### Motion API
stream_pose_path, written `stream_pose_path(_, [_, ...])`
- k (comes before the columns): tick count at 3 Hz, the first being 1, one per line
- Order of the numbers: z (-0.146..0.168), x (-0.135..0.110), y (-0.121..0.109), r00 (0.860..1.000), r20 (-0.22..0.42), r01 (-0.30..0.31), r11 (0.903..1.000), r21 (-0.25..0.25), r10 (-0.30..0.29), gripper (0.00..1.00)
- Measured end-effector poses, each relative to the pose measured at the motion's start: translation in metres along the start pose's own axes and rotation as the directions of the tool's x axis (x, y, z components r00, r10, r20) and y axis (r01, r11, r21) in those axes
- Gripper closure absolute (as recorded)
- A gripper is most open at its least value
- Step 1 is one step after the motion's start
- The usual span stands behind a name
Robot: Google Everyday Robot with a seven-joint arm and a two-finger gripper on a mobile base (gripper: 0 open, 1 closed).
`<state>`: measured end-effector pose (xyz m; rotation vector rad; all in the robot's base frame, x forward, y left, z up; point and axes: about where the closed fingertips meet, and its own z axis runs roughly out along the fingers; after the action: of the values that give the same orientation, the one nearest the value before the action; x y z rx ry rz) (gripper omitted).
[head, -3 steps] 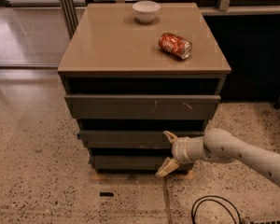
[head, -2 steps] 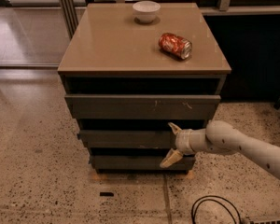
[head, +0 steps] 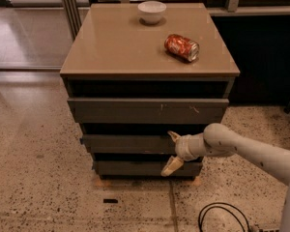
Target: Open top drawer
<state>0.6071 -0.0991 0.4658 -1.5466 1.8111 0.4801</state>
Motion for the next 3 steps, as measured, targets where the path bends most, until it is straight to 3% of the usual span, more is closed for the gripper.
stream_pose_path(1, [0.030,0.006,0.007,1.000,-0.013,-0.028,0.9969,-0.074,0.027,0.00])
stream_pose_path(2, [0.030,0.006,0.007,1.000,-0.012,-0.028,0.9969,-0.074,0.027,0.00])
stream_pose_path(3, [0.020,-0.008,-0.006,1.000,0.011,0.019,0.9994,-0.027,-0.018,0.00])
